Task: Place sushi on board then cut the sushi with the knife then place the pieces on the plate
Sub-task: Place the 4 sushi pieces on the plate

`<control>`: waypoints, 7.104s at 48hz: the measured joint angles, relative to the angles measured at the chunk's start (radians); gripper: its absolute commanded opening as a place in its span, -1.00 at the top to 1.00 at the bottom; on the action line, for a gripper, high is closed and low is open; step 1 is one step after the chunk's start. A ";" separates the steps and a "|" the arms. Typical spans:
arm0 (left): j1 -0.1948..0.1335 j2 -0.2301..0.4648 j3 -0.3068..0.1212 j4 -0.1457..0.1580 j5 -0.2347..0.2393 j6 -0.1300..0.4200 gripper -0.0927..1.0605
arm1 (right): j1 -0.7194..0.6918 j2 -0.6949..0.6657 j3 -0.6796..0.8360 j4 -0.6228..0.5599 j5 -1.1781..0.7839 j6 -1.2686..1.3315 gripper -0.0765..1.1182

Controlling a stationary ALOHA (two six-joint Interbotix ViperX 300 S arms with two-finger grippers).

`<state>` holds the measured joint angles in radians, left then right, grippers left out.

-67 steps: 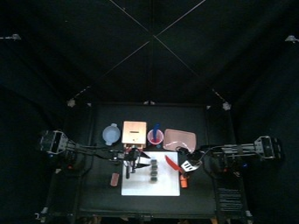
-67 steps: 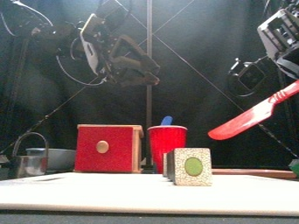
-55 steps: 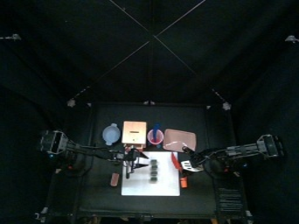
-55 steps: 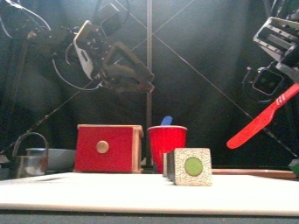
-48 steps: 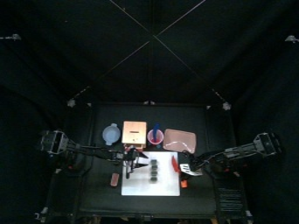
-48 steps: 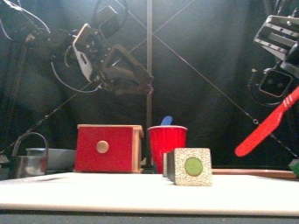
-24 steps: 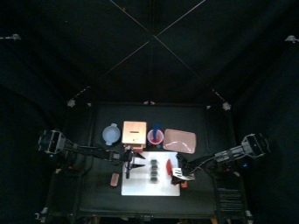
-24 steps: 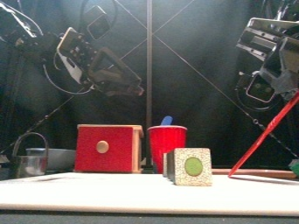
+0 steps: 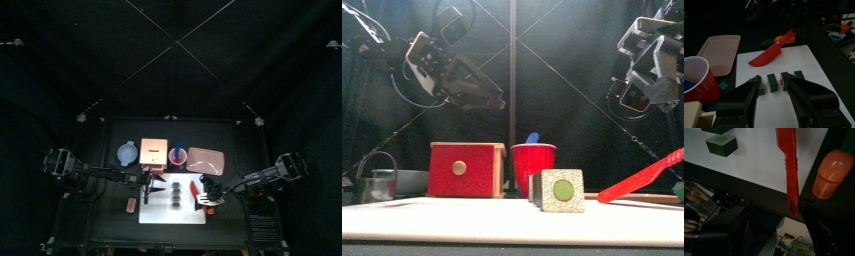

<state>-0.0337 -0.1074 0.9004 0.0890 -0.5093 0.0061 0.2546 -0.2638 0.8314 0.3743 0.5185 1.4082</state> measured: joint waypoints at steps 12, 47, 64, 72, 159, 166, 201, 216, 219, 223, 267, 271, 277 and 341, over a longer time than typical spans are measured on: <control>-0.003 0.002 0.000 0.000 0.000 0.000 -0.54 | 0.002 0.049 -0.029 0.012 -0.035 0.002 -0.76; -0.002 0.002 0.000 0.000 0.000 0.000 -0.54 | -0.098 0.087 -0.164 -0.255 0.201 -0.206 -0.76; 0.037 -0.038 0.002 -0.075 0.000 -0.002 -0.54 | -0.383 0.152 -0.313 -0.178 0.336 -1.063 -0.76; 0.097 -0.075 0.034 -0.135 0.000 -0.003 -0.54 | -0.446 0.239 -0.380 -0.135 0.339 -1.315 -0.76; 0.311 -0.344 0.262 -0.167 0.008 0.000 -0.52 | -0.407 0.557 -0.597 -0.094 0.279 -1.629 -0.75; 0.311 -0.344 0.264 -0.167 0.008 -0.002 -0.52 | -0.408 0.557 -0.598 -0.094 0.282 -1.629 -0.75; 0.311 -0.342 0.275 -0.167 0.008 -0.002 -0.52 | -0.411 0.558 -0.584 -0.091 0.279 -1.626 -0.12; 0.311 -0.342 0.275 -0.167 0.008 -0.002 -0.52 | -0.440 0.457 -0.491 -0.117 0.356 -1.485 -0.12; 0.311 -0.344 0.275 -0.167 0.008 -0.002 -0.52 | -0.449 0.402 -0.453 -0.130 0.377 -1.428 -0.12; 0.311 -0.344 0.275 -0.169 0.008 -0.002 -0.52 | -0.466 0.313 -0.388 -0.143 0.382 -1.335 -0.12; 0.287 -0.344 0.273 -0.123 0.006 0.002 -0.52 | -0.782 0.207 -0.176 -0.206 0.109 -0.584 -0.16; 0.284 -0.344 0.275 -0.092 0.003 0.002 -0.52 | -0.781 0.250 -0.202 -0.199 0.103 -0.584 -0.16; 0.275 -0.344 0.275 -0.043 0.002 0.000 -0.52 | -0.782 0.293 -0.227 -0.212 0.100 -0.586 -0.16; 0.252 -0.344 0.270 -0.021 0.000 -0.006 -0.52 | -0.813 0.245 -0.262 -0.393 0.207 -0.597 -0.58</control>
<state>0.2178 -0.4510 1.1704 0.0675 -0.5093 0.0000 -0.5584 -0.0184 0.5691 -0.0184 0.7256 0.8115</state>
